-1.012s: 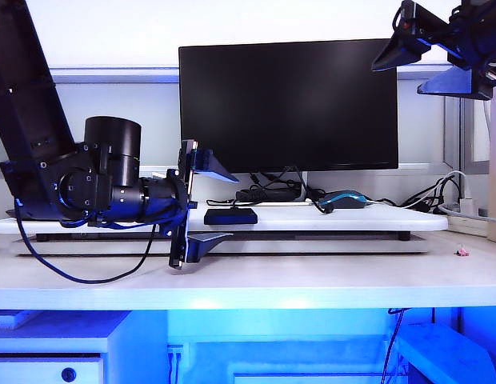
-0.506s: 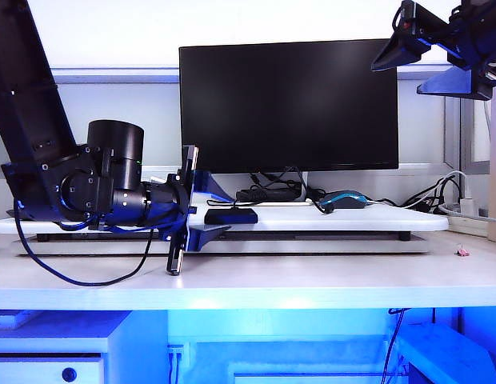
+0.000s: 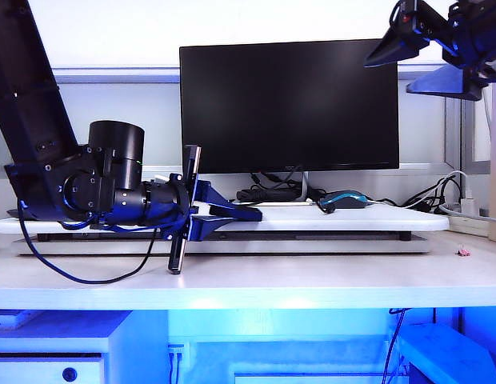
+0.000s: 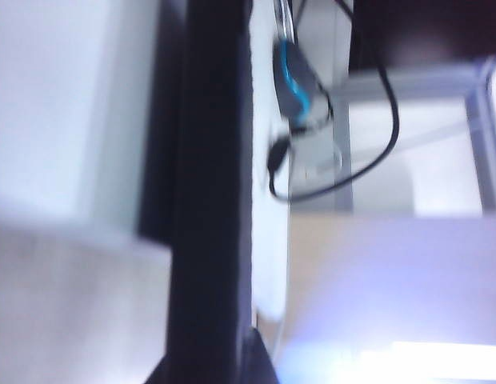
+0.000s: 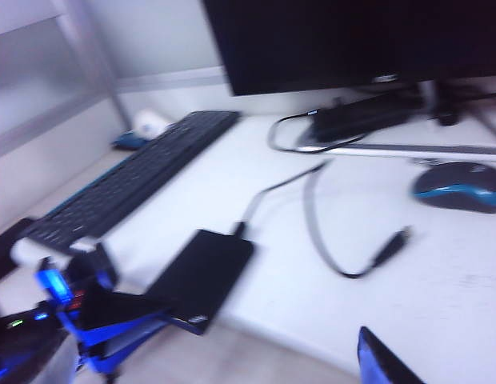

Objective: Unplug the data cable of the portable hard drive.

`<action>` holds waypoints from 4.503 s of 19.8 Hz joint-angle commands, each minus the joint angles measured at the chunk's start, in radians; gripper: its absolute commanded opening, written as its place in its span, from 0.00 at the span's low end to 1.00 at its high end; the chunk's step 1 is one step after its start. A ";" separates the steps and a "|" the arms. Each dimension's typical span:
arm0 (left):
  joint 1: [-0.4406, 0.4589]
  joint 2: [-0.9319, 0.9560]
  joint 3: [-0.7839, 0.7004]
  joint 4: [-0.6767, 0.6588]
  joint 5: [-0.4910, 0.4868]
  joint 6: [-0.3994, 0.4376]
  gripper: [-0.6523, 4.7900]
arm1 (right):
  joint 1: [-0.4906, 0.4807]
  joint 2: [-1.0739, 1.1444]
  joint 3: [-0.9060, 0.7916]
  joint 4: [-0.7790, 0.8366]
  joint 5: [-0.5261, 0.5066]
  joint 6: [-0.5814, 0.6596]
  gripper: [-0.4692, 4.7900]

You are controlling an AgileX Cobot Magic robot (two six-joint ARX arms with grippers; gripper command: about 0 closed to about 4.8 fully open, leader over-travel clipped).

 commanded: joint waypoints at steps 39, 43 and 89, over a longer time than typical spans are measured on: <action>-0.130 -0.126 0.026 0.426 0.483 -0.084 0.11 | -0.002 0.336 0.349 0.040 -0.180 0.104 0.51; -0.130 -0.126 0.026 0.426 0.464 -0.079 0.11 | -0.002 0.336 0.350 0.040 -0.207 0.100 0.08; 0.186 -0.093 0.367 -0.668 0.170 0.334 1.00 | -0.139 0.774 0.967 -0.548 0.010 0.148 1.00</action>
